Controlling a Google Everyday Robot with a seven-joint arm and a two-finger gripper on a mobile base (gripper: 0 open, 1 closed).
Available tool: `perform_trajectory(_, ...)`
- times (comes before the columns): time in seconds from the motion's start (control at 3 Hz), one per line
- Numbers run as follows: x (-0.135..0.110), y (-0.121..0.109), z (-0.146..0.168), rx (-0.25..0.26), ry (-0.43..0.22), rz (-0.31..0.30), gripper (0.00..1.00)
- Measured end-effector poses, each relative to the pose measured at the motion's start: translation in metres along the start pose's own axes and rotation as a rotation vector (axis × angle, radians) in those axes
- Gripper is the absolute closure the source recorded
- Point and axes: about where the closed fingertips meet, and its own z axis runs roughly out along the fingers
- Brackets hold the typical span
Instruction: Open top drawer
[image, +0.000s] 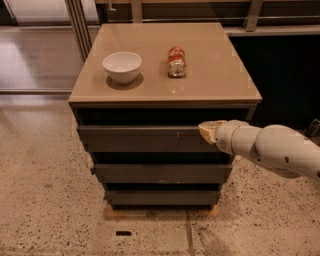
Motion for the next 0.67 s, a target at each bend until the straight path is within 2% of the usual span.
perform_trajectory(0.33,-0.006,-0.007,0.018,-0.003,-0.009,-0.021,1.0)
perform_trajectory(0.67,-0.005,-0.014,0.034,0.021,-0.008,-0.023,1.0)
